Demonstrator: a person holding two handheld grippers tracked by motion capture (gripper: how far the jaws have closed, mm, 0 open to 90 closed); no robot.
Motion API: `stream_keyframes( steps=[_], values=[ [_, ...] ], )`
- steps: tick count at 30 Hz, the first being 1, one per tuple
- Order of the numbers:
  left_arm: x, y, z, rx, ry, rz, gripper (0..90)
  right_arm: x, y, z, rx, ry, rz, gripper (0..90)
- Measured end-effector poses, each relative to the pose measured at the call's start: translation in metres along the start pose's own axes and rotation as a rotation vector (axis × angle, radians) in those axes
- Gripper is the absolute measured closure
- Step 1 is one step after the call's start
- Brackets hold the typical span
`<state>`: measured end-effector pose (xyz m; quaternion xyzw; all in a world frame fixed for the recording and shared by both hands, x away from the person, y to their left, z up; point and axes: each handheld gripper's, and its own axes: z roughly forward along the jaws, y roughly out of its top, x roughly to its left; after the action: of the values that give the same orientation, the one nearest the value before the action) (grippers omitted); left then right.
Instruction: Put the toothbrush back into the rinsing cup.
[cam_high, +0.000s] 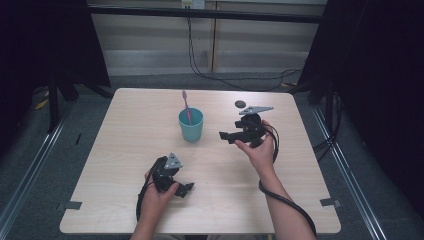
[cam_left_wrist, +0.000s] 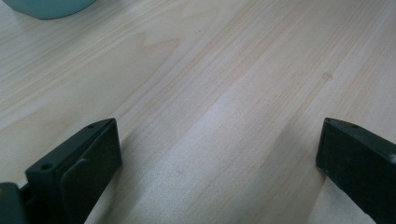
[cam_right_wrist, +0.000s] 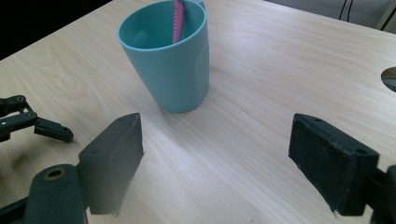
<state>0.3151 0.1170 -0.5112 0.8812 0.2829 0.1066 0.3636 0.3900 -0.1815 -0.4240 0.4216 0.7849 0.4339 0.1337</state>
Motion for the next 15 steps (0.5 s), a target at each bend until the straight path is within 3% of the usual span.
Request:
stream_keyframes(
  steps=[15],
  values=[
    [0.0, 0.0, 0.0, 0.0, 0.0, 0.0, 0.0, -0.004, -0.017, -0.012, 0.001, 0.003, 0.002, 17.3]
  ],
)
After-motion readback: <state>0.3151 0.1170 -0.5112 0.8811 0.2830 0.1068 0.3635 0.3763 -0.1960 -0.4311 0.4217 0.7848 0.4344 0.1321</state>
